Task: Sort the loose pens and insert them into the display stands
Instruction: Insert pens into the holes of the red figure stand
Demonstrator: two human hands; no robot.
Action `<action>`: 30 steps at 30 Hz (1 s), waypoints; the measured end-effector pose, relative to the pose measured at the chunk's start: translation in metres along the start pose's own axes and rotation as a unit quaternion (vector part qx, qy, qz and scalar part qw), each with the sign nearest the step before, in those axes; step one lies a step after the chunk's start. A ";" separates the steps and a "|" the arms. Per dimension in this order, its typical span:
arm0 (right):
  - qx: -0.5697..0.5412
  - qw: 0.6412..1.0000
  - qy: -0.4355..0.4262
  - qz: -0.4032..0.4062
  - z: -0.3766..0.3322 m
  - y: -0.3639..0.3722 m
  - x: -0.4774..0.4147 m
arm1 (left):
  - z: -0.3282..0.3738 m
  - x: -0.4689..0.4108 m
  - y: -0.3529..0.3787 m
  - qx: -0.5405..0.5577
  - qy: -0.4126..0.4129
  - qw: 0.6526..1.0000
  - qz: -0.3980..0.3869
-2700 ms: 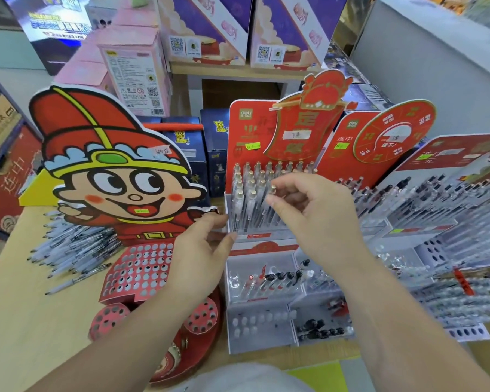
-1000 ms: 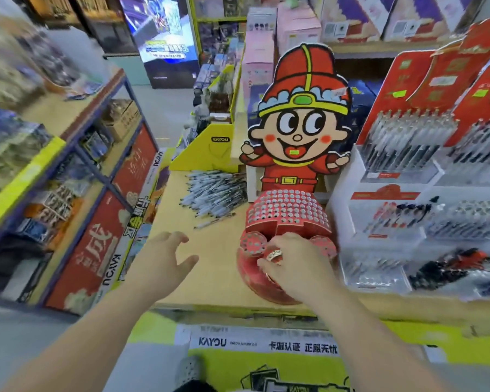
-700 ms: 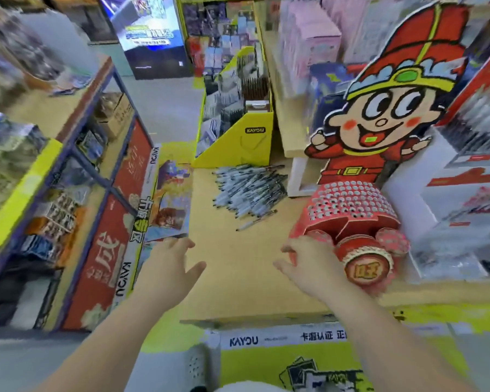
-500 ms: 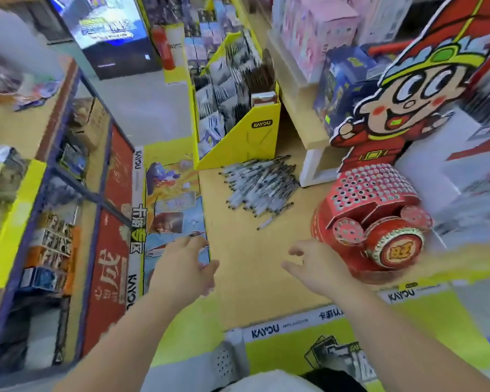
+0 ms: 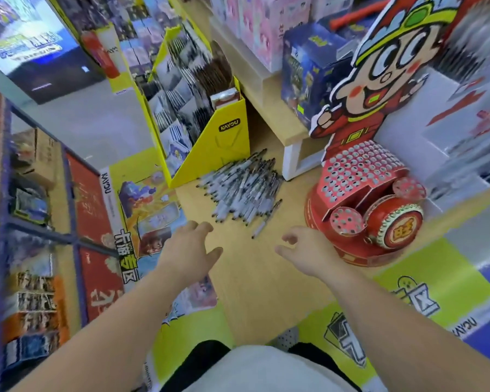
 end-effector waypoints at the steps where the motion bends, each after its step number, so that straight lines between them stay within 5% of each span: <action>1: -0.003 1.000 0.004 0.000 -0.001 0.002 -0.006 | -0.001 -0.007 -0.002 -0.003 0.003 1.000 -0.002; 9: -0.093 0.989 0.116 0.024 0.006 0.026 -0.054 | -0.012 -0.093 0.016 0.039 0.050 0.997 -0.045; 18: -0.267 0.910 0.280 0.152 0.016 0.063 -0.085 | 0.009 -0.204 0.032 0.058 0.144 0.987 -0.037; 30: -0.294 0.866 0.300 0.270 0.016 0.050 -0.130 | 0.039 -0.231 0.040 0.092 0.184 0.978 -0.023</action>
Point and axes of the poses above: each hand's wrist, its own x-axis away from the middle knuckle, its own y-axis out of the palm, z = x × y, the point moved 9 cm from there along -x, towards the middle knuckle, and after that the axes turned 1 degree about -y, right-handed, at the moved point
